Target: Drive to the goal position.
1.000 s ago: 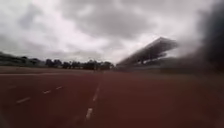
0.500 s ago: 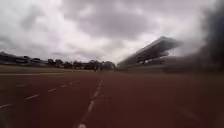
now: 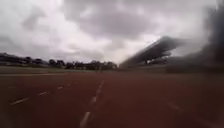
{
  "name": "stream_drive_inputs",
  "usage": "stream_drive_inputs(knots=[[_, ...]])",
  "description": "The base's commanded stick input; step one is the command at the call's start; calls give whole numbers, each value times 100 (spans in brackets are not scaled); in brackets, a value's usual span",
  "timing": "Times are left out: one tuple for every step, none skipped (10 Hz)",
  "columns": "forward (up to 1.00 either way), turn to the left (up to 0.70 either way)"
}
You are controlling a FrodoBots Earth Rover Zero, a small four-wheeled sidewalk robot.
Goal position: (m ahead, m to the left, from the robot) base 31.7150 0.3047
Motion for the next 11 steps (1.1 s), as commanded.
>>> stream_drive_inputs(knots=[[100, -1], [100, -1], [100, -1], [100, -1], [100, -1], [100, -1], [100, -1], [100, -1], [100, -1], [100, -1], [100, -1]])
